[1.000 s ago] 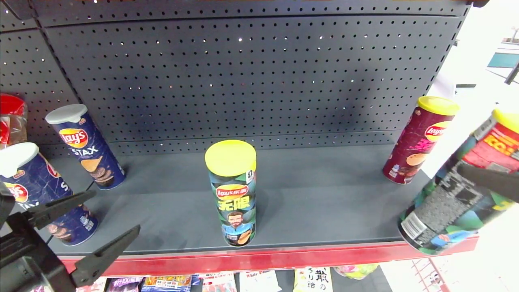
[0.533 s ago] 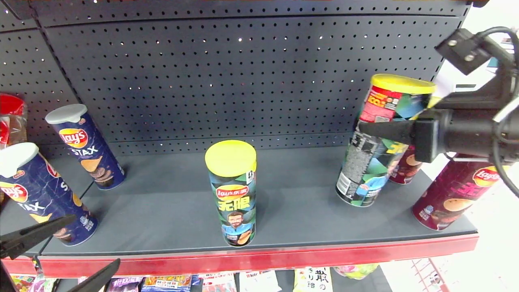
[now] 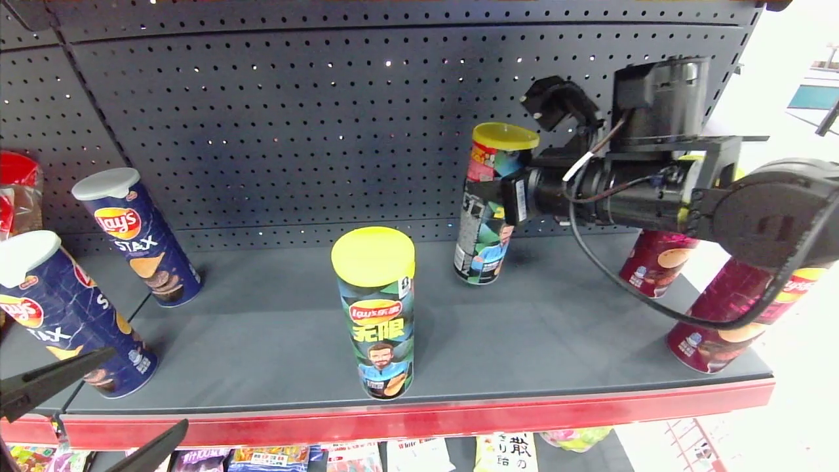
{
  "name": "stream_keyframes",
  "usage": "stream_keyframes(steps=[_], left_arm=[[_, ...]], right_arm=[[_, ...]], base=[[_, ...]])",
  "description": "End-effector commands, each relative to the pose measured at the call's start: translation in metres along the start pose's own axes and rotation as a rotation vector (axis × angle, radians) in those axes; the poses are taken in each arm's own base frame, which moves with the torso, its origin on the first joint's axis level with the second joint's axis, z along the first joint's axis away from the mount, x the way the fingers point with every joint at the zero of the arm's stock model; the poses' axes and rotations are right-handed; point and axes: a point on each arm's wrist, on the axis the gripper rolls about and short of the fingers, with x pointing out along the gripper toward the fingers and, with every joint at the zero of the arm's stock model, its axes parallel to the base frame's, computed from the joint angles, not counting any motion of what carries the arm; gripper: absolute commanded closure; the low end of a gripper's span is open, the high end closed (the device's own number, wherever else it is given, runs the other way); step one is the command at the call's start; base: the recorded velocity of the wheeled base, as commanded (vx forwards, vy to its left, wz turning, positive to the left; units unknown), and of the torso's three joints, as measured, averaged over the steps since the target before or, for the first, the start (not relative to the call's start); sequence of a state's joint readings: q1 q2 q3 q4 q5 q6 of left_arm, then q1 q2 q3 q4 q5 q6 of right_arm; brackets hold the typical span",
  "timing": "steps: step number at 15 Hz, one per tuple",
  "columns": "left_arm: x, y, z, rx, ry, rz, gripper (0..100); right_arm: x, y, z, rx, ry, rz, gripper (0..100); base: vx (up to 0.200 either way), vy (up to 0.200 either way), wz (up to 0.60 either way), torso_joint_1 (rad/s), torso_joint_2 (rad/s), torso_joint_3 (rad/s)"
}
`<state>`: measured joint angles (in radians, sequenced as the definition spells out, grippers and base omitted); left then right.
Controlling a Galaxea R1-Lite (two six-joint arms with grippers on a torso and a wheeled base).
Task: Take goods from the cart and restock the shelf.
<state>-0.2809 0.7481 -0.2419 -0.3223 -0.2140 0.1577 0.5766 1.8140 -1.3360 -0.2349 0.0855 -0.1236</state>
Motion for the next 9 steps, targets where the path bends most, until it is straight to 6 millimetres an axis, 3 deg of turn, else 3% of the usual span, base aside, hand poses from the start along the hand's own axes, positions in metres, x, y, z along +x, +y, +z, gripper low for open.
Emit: stream_keyframes(steps=[1, 9], left_arm=[[0.001, 0.000, 0.000, -0.001, 0.005, -0.001, 0], [0.001, 0.000, -0.002, -0.003, 0.016, -0.003, 0]], right_arm=[[0.021, 0.011, -0.012, -0.005, 0.036, 0.030, 100], [0.043, 0.032, -0.012, -0.024, 0.037, 0.053, 100]], base=[[0.000, 0.000, 0.00, 0.000, 0.00, 0.000], [0.000, 0.000, 0.00, 0.000, 0.00, 0.000]])
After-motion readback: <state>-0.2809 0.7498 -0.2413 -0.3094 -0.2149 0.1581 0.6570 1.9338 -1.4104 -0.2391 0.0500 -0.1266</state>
